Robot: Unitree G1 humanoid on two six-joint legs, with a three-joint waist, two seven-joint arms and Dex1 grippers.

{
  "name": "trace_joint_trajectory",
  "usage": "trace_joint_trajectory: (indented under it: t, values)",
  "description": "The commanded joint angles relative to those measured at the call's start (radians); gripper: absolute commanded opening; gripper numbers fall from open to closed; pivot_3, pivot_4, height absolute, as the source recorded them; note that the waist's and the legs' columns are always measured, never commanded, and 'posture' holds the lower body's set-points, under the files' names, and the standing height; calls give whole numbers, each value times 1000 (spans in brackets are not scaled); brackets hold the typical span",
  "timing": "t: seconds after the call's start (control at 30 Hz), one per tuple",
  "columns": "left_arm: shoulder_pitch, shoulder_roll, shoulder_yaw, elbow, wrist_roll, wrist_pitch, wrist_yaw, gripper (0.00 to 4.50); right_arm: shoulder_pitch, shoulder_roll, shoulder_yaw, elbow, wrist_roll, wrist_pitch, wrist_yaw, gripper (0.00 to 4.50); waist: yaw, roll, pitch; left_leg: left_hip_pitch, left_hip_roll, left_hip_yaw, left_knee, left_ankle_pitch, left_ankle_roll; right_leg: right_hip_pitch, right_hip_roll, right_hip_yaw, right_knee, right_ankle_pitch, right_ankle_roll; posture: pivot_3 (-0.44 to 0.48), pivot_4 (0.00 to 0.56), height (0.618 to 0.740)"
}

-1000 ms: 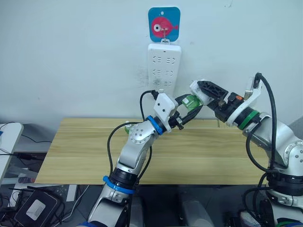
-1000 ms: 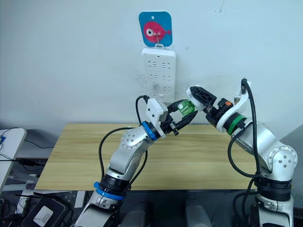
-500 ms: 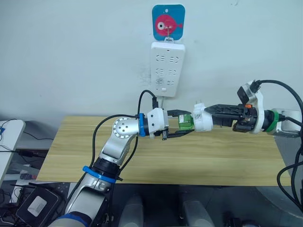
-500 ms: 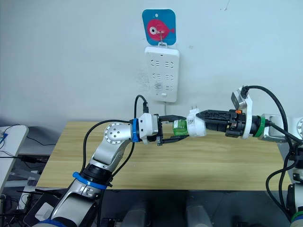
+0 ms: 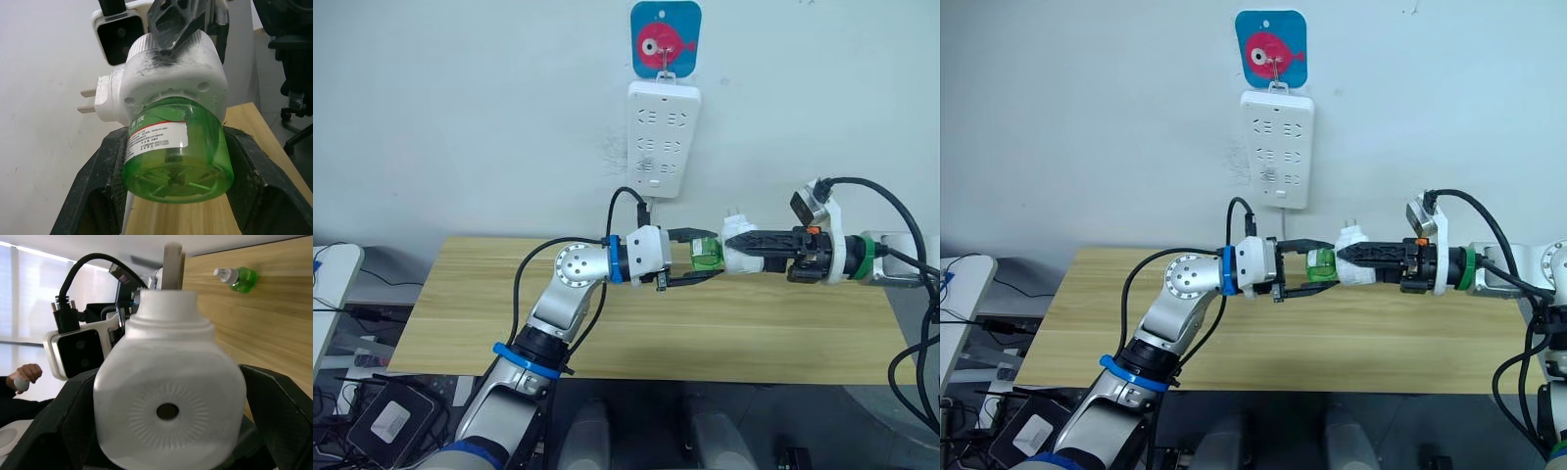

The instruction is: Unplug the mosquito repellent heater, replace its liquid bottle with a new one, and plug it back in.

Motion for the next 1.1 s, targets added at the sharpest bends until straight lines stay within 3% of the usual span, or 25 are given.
trace_joint_trajectory:
  t: [0.03,0.17,0.33,0.47,0.57,0.63,0.77,0.87,1.1]
  values:
    - [2,-3,-1,-41,-6,-12,5,2277,-2,-23,-19,-19,25,0,5,4135,0,0,0,0,0,0,0,0,0,0,0,0,0,0,0,35,247,740]
    - [-5,-8,1,-38,-11,0,7,2277,-2,-20,-24,-32,25,5,33,2964,0,0,0,0,0,0,0,0,0,0,0,0,0,0,0,36,247,740]
    - [-7,-16,20,-69,-88,137,-1,2277,7,-30,-29,-58,25,-6,43,2984,0,0,0,0,0,0,0,0,0,0,0,0,0,0,0,35,246,740]
    - [-36,10,57,-142,-330,594,-25,2277,2,-49,-22,-106,-8,-10,58,2984,-1,0,0,0,0,-2,0,0,0,0,0,-2,1,0,0,38,242,740]
    - [-153,42,178,-27,-673,1190,-19,2277,-9,-57,-29,-137,-33,13,126,2984,-3,0,1,-1,0,-5,1,0,0,0,0,-6,2,0,1,42,236,740]
    - [-219,33,263,82,-800,1416,8,2277,-10,-63,-28,-145,-50,21,160,2984,-6,1,1,-3,0,-7,2,1,1,0,0,-11,2,-1,2,43,232,740]
    - [-282,7,355,242,-855,1571,65,2277,-7,-71,-26,-146,-79,20,196,2984,-4,1,1,-4,0,-9,2,1,1,0,1,-17,2,-3,5,42,228,740]
    - [-259,8,317,198,-833,1561,45,2277,0,-68,-31,-139,-81,0,184,2984,-4,1,1,-6,0,-9,2,1,1,-1,0,-17,2,-1,1,30,221,740]
    - [-160,49,301,39,-829,1561,50,4451,32,-77,-55,-88,-35,-53,117,2984,-4,1,1,-6,0,-8,1,5,-6,-1,-3,-16,2,-1,1,8,208,740]
